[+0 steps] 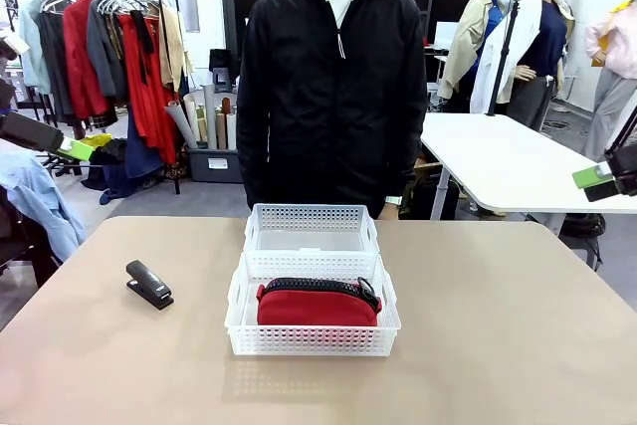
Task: Distribute items into two baskets.
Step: Pick up the Stapler that the person points to.
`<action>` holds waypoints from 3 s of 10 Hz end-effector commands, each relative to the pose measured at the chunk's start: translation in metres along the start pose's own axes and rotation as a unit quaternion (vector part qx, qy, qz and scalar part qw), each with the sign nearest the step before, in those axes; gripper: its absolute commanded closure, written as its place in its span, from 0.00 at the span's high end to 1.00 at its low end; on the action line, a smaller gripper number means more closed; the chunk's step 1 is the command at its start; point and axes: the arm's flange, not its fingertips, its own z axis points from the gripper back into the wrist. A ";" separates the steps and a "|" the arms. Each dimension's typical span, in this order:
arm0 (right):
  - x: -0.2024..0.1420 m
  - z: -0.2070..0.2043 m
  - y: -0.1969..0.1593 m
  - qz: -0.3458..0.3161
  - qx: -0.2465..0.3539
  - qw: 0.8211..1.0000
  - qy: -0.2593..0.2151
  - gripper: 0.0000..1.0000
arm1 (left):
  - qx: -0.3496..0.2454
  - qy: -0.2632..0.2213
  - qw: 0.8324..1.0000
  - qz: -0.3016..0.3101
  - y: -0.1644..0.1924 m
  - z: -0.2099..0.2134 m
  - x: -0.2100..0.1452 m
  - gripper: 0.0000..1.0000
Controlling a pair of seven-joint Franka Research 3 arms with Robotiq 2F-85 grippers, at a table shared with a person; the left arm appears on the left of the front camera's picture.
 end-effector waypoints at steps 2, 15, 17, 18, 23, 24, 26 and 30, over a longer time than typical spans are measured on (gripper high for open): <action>0.022 -0.018 -0.042 0.029 0.072 0.997 0.011 1.00 | 0.001 -0.005 1.000 -0.003 0.000 0.000 0.000 1.00; 0.022 -0.021 -0.039 0.029 0.050 0.998 0.030 1.00 | 0.001 -0.005 1.000 -0.003 0.000 0.000 0.000 1.00; 0.022 -0.021 -0.039 0.029 0.050 0.998 0.030 1.00 | 0.001 -0.005 1.000 -0.003 0.000 0.000 0.000 1.00; 0.022 -0.021 -0.039 0.029 0.050 0.998 0.030 1.00 | 0.001 -0.005 1.000 -0.003 0.000 0.000 0.000 1.00; 0.022 -0.021 -0.039 0.029 0.050 0.998 0.030 1.00 | 0.001 -0.005 1.000 -0.003 0.000 0.000 0.000 1.00; 0.022 -0.021 -0.039 0.029 0.050 0.998 0.030 1.00 | 0.001 -0.005 1.000 -0.003 0.000 0.000 0.000 1.00; 0.022 -0.021 -0.039 0.029 0.050 0.998 0.030 1.00 | 0.001 -0.005 1.000 -0.003 0.000 0.000 0.000 1.00; 0.022 -0.021 -0.039 0.029 0.050 0.998 0.030 1.00 | 0.025 0.048 0.997 0.055 0.000 -0.002 0.023 1.00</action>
